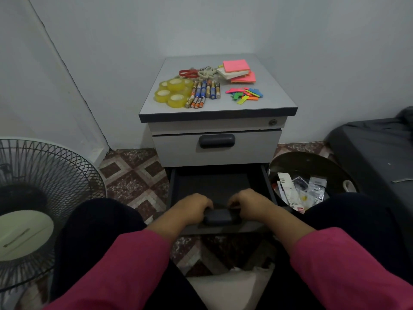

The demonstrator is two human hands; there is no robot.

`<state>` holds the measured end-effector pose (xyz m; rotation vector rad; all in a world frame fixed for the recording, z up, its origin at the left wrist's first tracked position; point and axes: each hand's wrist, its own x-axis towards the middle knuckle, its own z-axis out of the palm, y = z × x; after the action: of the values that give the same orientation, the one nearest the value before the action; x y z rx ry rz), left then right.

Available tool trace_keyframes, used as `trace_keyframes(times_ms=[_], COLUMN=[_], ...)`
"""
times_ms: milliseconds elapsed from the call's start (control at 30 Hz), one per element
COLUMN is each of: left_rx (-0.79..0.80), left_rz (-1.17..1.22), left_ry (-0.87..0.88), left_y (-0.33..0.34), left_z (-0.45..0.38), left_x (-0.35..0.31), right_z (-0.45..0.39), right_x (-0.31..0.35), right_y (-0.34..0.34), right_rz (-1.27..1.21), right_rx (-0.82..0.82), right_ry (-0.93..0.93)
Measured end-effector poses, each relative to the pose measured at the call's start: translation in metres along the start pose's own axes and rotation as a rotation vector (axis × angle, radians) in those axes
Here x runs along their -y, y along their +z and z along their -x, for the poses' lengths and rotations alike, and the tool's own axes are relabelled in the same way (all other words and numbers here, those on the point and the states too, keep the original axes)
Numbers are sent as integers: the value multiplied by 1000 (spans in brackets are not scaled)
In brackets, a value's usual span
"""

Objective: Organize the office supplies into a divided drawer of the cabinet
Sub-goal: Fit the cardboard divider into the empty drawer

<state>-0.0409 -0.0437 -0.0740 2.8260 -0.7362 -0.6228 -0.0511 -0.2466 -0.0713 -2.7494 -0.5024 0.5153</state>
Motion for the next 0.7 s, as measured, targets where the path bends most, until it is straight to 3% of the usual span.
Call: trace_keyframes(times_ms=[100,167,400,567,700], left_rx=[-185,-226,-14,-26,-16], left_rz=[-165,-234,-211,-36,79], left_ry=[-75,-96,-89,-146,-166], left_y=[-3,-12,-63,-55,-36], left_z=[-2,-4,-14,-22,-36], left_x=[-1,-1,8,15,12], right_z=[-4,-6,-18,-19,-25], right_x=[-3,-3,-10,-25,-35], right_y=[3,1,-34,-49,-43], right_rz=[200,229,184,171,105], right_rx=[-180,-203,102,111,29], right_ry=[49,128,98,145,187])
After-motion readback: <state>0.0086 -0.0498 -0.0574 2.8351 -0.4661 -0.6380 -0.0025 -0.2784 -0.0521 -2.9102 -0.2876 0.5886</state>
